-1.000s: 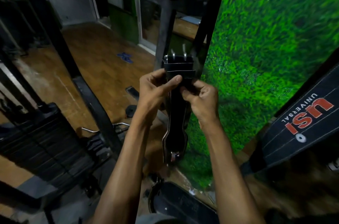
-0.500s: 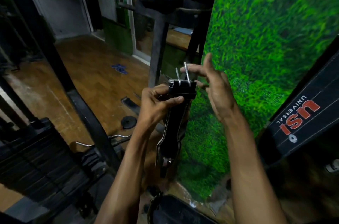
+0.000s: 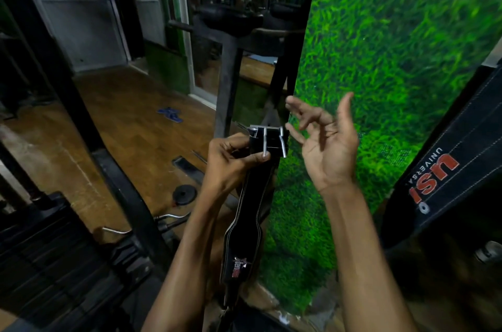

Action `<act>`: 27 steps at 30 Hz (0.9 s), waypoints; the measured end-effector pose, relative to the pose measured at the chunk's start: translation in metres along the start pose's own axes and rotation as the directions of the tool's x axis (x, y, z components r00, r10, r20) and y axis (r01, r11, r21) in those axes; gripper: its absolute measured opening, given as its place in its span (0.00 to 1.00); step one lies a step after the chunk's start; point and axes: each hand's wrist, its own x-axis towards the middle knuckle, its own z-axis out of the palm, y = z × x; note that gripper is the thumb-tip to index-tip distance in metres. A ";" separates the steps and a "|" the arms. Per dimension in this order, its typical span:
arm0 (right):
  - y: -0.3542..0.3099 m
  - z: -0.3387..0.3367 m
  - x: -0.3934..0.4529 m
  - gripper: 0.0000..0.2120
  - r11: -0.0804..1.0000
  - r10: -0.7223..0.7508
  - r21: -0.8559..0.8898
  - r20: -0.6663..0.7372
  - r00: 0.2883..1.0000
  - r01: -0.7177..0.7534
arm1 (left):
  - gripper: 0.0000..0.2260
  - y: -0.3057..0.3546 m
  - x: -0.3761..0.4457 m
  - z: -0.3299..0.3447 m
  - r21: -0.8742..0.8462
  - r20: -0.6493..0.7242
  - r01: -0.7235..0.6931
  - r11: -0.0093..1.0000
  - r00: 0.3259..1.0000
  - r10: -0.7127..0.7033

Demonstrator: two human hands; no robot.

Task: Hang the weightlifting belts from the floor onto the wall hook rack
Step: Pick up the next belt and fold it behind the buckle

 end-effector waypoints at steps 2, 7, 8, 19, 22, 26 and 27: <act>0.003 -0.002 0.001 0.32 0.976 0.030 -0.212 -0.050 0.998 -0.040 | 0.15 0.001 -0.003 0.001 -0.015 0.028 0.002 1.000 1.000 -0.002; 0.016 -0.005 0.003 0.27 0.842 0.220 -0.481 -0.109 0.969 -0.246 | 0.16 -0.008 -0.008 0.002 -0.005 0.037 -0.023 1.000 0.999 0.023; 0.016 -0.006 0.002 0.22 0.865 0.209 -0.447 -0.093 0.973 -0.228 | 0.16 -0.010 -0.008 0.001 -0.004 0.040 -0.019 1.000 0.999 0.019; 0.003 -0.014 0.014 0.03 0.868 -0.270 -0.476 -0.208 0.940 0.144 | 0.15 -0.001 -0.001 0.019 -0.084 0.036 0.045 0.995 0.998 -0.042; -0.011 -0.024 0.022 0.04 0.868 -0.305 -0.471 -0.261 0.916 0.155 | 0.13 0.012 0.007 0.014 -0.137 -0.113 -0.009 0.990 0.994 -0.006; -0.035 -0.027 0.032 0.05 0.847 -0.352 -0.503 -0.293 0.889 0.170 | 0.07 0.046 0.039 0.033 0.085 -0.181 -0.310 0.947 0.930 0.321; -0.042 -0.028 0.035 0.05 0.838 -0.370 -0.515 -0.292 0.882 0.181 | 0.07 0.055 0.049 0.044 0.159 -0.145 -0.359 0.919 0.913 0.382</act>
